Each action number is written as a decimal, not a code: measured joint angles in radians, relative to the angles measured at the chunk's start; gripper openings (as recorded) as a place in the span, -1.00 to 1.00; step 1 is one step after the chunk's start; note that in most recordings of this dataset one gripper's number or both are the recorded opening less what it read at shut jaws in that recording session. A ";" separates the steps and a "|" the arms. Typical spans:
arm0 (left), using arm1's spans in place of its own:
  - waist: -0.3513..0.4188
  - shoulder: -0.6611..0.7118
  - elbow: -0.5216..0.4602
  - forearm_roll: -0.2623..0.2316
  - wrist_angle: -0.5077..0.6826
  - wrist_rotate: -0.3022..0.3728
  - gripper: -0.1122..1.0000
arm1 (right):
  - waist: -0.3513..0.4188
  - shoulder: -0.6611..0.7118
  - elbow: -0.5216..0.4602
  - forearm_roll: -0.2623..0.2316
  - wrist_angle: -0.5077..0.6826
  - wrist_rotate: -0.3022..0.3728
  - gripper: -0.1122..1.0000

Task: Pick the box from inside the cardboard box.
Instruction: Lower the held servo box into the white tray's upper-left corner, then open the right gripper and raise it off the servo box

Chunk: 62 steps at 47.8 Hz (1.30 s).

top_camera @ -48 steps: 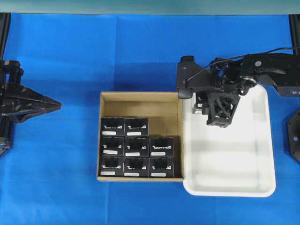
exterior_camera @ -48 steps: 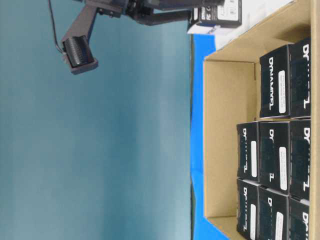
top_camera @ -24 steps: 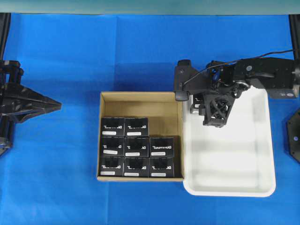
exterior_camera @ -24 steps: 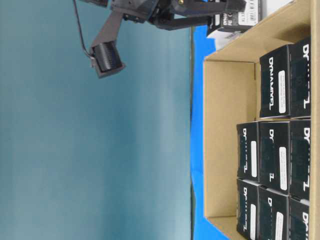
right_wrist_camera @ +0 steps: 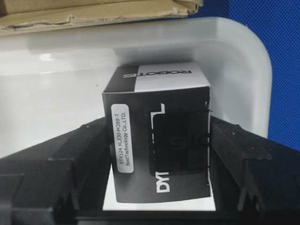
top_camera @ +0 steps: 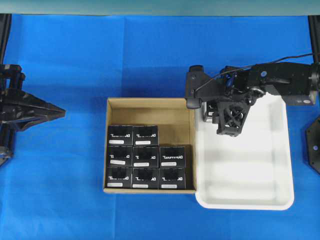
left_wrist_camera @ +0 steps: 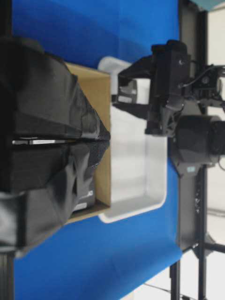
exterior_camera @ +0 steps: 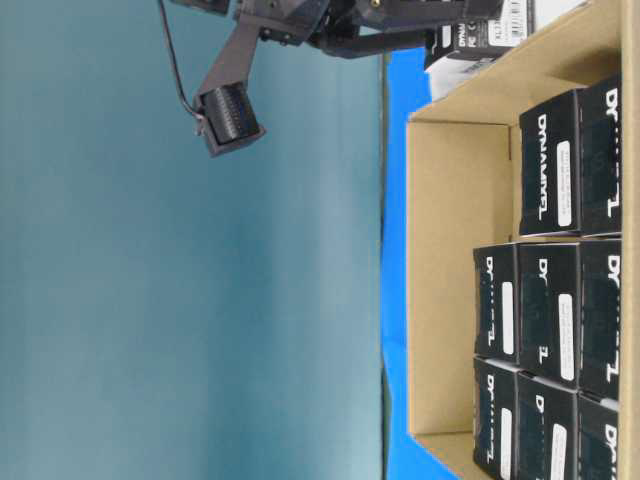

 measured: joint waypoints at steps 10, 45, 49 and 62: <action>0.000 0.000 0.000 0.000 -0.002 0.000 -0.82 | -0.002 0.000 0.000 0.000 -0.002 0.000 0.99; 0.000 0.000 0.000 0.000 0.000 0.000 -0.82 | -0.002 -0.121 -0.040 0.015 0.008 0.061 0.98; 0.000 0.000 0.000 0.000 0.000 0.002 -0.82 | -0.002 -0.172 -0.041 0.017 0.008 0.077 0.98; 0.000 -0.002 0.000 0.000 0.025 0.002 -0.82 | -0.002 -0.311 -0.020 0.018 -0.023 0.089 0.98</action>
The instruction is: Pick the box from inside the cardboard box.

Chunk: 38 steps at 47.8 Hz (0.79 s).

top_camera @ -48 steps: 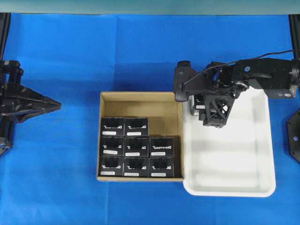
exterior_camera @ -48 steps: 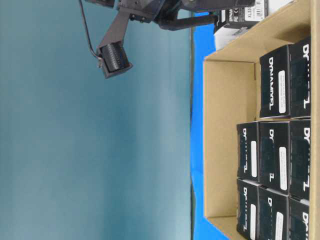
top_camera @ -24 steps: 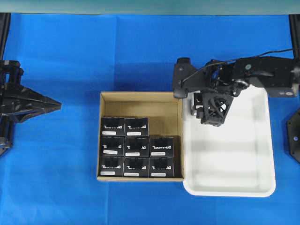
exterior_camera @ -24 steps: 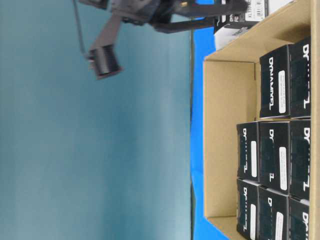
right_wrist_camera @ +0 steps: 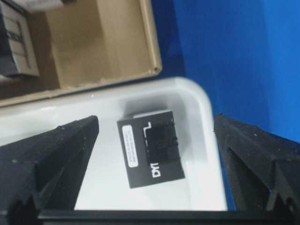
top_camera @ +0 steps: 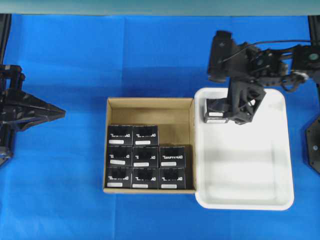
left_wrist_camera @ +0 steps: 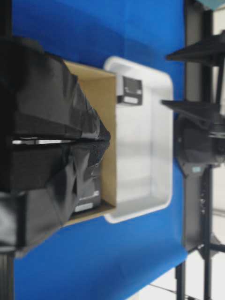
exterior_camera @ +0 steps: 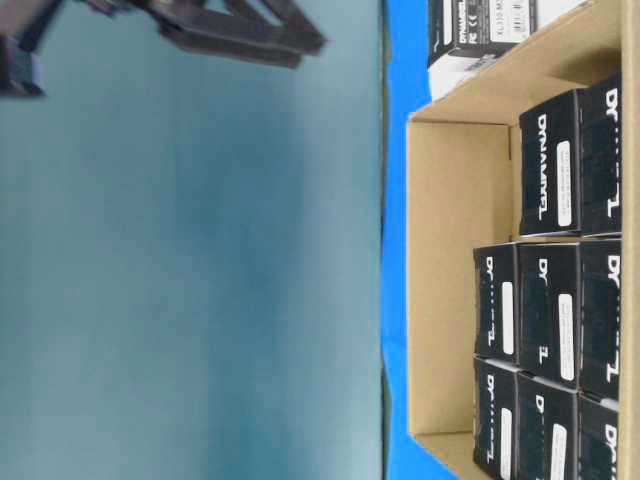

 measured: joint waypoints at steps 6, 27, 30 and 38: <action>0.000 0.000 0.000 0.000 0.002 -0.002 -0.82 | 0.000 -0.038 0.034 0.000 -0.060 0.000 0.98; -0.002 0.000 0.000 0.000 0.003 -0.002 -0.82 | 0.069 -0.167 0.158 0.000 -0.324 0.006 0.98; -0.002 0.000 0.000 0.000 0.003 -0.002 -0.82 | 0.080 -0.184 0.170 0.000 -0.341 0.008 0.98; -0.005 0.000 -0.002 0.000 0.008 -0.002 -0.82 | 0.126 -0.236 0.202 0.000 -0.393 0.006 0.98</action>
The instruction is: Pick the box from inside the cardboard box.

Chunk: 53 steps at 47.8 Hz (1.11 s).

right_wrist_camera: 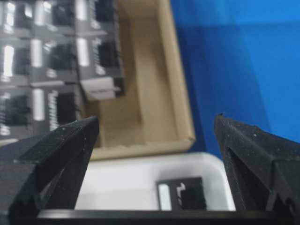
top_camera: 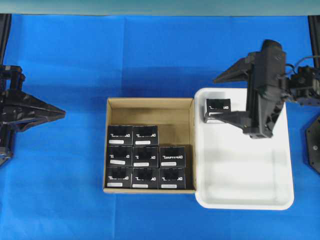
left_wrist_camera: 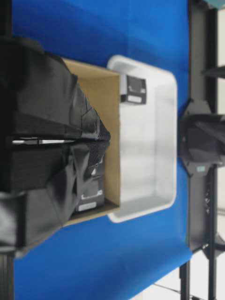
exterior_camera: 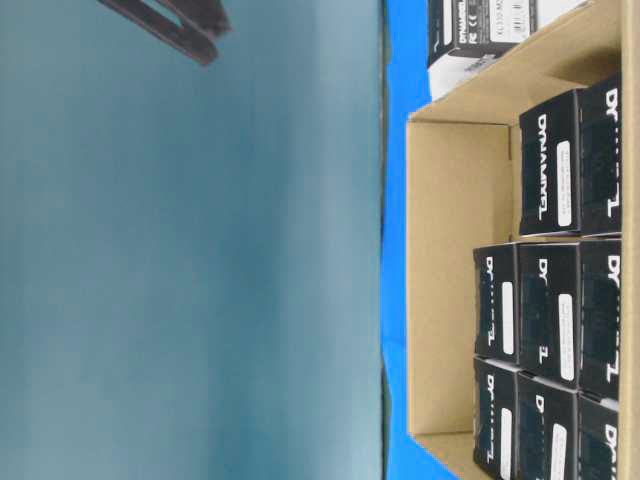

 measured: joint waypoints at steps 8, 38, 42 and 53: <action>-0.006 0.000 0.002 0.000 0.003 0.000 -0.82 | 0.035 -0.041 0.021 0.002 -0.055 0.003 0.98; -0.006 0.000 -0.003 0.000 0.002 0.000 -0.82 | 0.044 -0.058 0.032 0.002 -0.084 0.003 0.98; -0.006 -0.002 -0.003 0.000 0.002 0.002 -0.82 | 0.043 -0.058 0.032 0.002 -0.084 0.003 0.97; -0.006 0.000 -0.009 0.000 0.002 0.002 -0.82 | 0.044 -0.060 0.032 0.002 -0.084 0.008 0.98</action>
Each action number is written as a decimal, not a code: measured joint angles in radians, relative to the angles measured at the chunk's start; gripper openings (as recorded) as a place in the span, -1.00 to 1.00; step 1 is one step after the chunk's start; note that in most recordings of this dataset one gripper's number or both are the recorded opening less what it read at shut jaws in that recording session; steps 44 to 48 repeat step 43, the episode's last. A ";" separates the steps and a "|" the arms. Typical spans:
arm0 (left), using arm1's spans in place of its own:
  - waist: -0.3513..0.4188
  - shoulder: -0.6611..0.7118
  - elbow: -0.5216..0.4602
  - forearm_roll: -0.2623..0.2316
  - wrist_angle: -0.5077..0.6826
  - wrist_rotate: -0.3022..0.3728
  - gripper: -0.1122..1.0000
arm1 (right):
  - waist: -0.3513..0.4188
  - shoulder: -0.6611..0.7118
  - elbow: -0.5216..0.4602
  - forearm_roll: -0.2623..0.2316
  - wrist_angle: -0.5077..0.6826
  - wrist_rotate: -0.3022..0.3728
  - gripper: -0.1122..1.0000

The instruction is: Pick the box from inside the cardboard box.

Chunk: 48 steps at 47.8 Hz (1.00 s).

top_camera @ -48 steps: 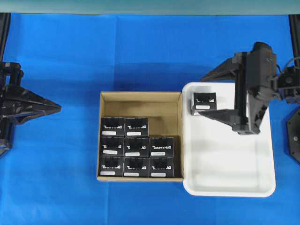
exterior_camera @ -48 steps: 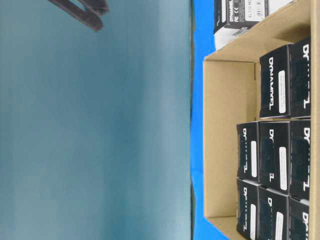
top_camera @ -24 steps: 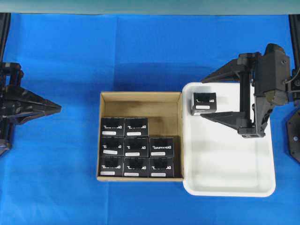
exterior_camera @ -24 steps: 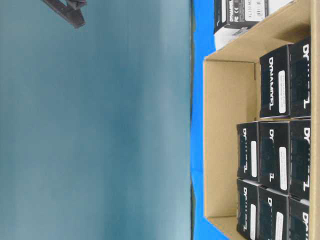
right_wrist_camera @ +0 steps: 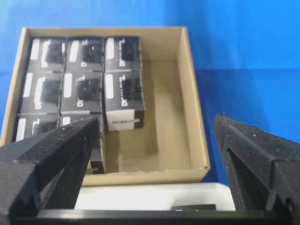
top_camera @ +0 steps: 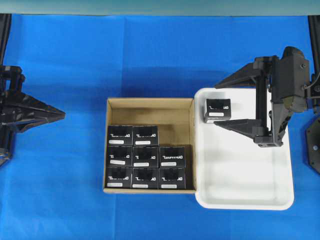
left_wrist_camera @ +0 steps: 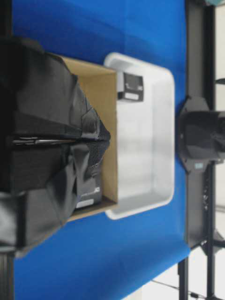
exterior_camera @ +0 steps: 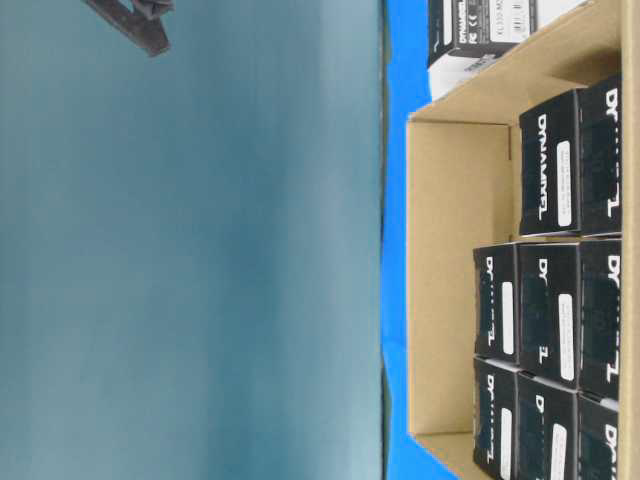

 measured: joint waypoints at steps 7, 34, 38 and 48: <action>0.000 -0.002 -0.002 0.000 0.000 0.000 -0.82 | 0.000 0.000 0.000 0.000 0.000 0.012 0.97; 0.000 -0.011 -0.025 0.000 -0.002 0.009 -0.82 | -0.002 -0.069 0.067 -0.002 0.018 0.021 0.97; -0.002 -0.021 -0.026 0.000 0.002 0.009 -0.82 | -0.002 -0.086 0.084 -0.002 0.018 0.021 0.97; -0.005 -0.026 -0.028 0.000 0.012 0.014 -0.82 | 0.000 -0.103 0.097 -0.002 0.018 0.020 0.97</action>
